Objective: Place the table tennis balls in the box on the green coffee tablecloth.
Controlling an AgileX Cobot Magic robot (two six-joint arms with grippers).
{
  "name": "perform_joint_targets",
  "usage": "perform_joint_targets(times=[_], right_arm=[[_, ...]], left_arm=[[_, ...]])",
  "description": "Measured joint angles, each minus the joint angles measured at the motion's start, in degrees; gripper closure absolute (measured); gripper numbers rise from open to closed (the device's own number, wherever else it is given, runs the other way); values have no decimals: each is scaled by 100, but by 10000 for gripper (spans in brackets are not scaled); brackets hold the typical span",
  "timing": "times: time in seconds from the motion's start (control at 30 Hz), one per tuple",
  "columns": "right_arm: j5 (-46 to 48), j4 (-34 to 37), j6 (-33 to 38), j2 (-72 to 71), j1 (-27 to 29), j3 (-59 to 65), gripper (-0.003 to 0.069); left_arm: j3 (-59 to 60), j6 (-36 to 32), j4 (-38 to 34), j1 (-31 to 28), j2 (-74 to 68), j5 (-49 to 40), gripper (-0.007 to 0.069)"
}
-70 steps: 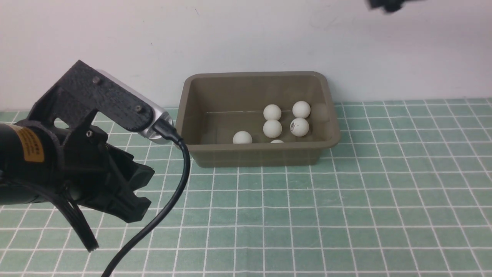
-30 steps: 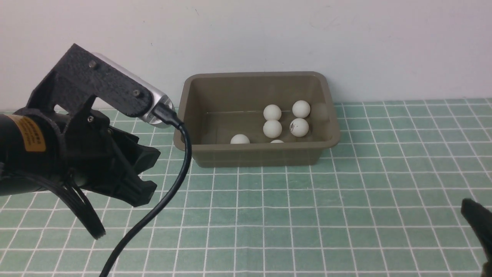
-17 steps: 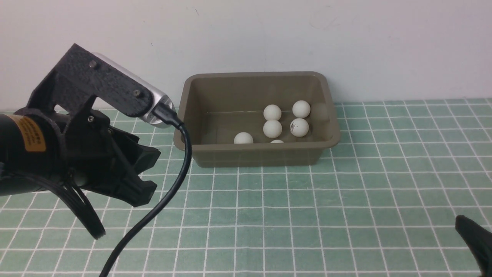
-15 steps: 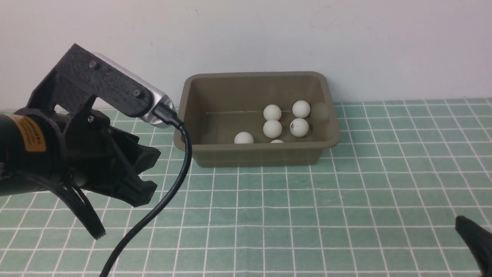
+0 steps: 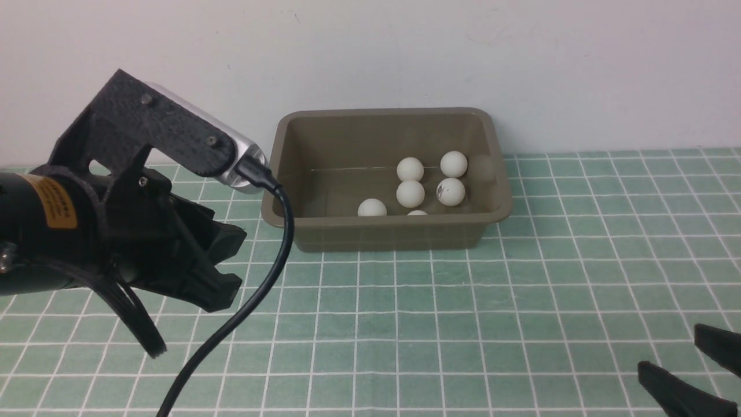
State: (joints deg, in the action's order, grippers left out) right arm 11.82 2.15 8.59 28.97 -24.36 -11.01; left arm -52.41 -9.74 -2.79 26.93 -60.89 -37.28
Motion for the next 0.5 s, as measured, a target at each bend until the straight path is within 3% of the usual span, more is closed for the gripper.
perform_joint_targets(times=[0.23,0.5], right_arm=[[6,195,0,0,49,0,195],[39,249,0,-292,493,0,195]], left_arm=[[0,0,-158,0,-151,-45,384],[0,-6,-158,0,-162,-40,384]])
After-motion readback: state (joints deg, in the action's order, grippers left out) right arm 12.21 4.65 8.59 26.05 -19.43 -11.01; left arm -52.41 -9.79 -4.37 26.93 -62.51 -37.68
